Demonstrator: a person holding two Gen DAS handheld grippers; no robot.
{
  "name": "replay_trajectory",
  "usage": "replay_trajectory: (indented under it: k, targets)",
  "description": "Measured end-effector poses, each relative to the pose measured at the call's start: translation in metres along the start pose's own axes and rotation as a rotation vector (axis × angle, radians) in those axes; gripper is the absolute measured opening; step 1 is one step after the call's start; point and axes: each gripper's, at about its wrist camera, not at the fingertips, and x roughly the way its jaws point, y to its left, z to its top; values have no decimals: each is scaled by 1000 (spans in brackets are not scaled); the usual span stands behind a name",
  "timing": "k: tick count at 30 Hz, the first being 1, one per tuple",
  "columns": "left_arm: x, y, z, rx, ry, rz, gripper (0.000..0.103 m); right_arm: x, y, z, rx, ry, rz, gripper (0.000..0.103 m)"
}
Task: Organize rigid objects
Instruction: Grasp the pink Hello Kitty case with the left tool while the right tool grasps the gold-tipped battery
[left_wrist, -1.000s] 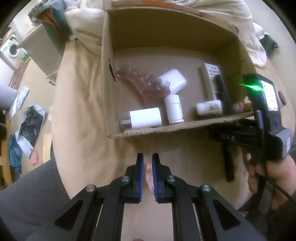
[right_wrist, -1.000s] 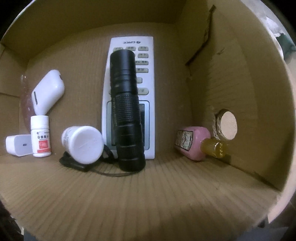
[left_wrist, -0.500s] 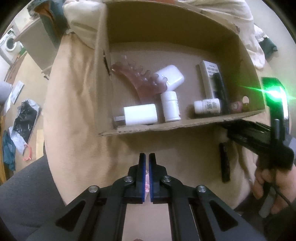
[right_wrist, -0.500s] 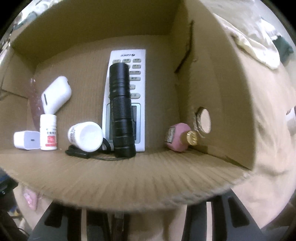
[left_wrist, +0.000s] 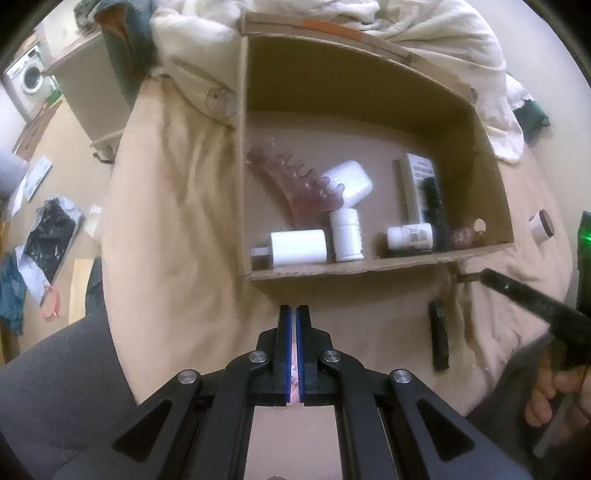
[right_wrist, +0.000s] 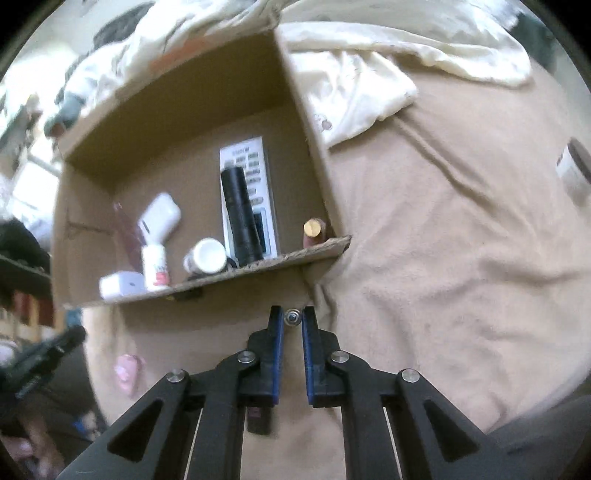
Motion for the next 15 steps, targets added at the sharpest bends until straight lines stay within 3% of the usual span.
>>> replay_trajectory:
  k: [3, 6, 8, 12, 14, 15]
  targets:
    - [3, 2, -2, -6, 9, 26, 3, 4, -18, -4, 68, 14, 56, 11]
    - [17, 2, -4, 11, 73, 29, 3, 20, -17, 3, 118, 32, 46, 11]
    - [26, 2, -8, 18, 116, 34, 14, 28, -14, 4, 127, 44, 60, 11]
    - [46, -2, -16, 33, 199, 35, 78, 46, 1, 8, 83, 51, -13, 11]
    - [53, -8, -19, 65, 218, 55, 78, 50, 3, 8, 58, 59, -58, 14]
    - [57, -10, -20, 78, 225, 65, 78, 52, 5, 8, 46, 64, -84, 21]
